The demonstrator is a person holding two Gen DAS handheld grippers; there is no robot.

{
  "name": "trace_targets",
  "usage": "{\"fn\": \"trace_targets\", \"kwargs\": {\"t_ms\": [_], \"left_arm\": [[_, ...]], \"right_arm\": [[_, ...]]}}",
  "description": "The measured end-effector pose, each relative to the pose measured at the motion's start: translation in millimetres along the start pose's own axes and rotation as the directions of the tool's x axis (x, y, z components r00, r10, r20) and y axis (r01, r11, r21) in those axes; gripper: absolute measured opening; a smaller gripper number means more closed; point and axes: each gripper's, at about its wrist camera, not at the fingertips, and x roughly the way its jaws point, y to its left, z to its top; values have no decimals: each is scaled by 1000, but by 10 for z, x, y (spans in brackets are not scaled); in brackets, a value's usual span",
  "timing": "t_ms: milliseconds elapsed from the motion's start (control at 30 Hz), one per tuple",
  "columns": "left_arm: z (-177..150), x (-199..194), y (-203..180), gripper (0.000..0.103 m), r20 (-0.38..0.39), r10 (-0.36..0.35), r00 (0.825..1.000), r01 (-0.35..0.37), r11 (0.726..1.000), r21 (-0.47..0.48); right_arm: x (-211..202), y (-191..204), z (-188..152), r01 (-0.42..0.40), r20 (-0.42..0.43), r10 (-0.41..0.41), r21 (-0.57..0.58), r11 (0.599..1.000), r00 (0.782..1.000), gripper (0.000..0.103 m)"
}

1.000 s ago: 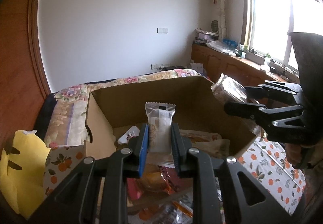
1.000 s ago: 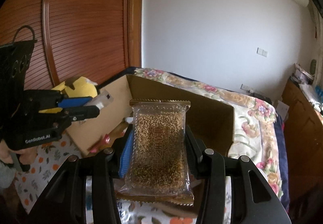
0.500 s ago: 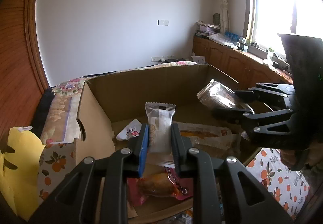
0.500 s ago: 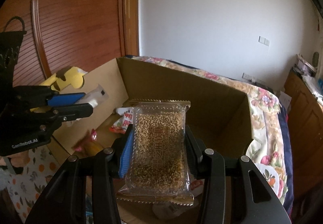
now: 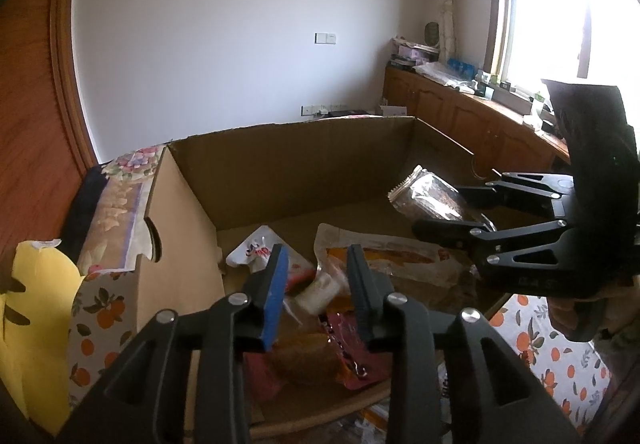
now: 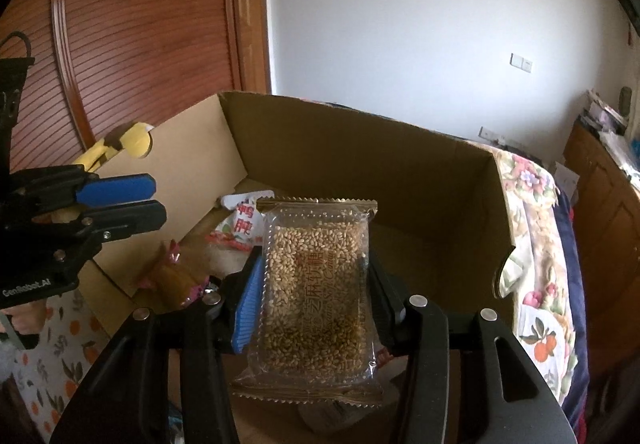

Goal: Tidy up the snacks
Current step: 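Open both tools to drop the packs into the box, then move both tools back down toward the remaining snacks on the table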

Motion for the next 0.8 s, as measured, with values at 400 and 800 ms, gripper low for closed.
{"fn": "trace_targets", "kwargs": {"t_ms": [400, 800], "left_arm": [[-70, -355, -127, 36, 44, 7, 999, -8, 1000, 16], [-471, -697, -250, 38, 44, 22, 999, -24, 999, 36]], "right_arm": [[-434, 119, -46, -1, 71, 0, 15, 1000, 997, 59], [-1023, 306, -450, -8, 96, 6, 24, 1000, 995, 62]]}}
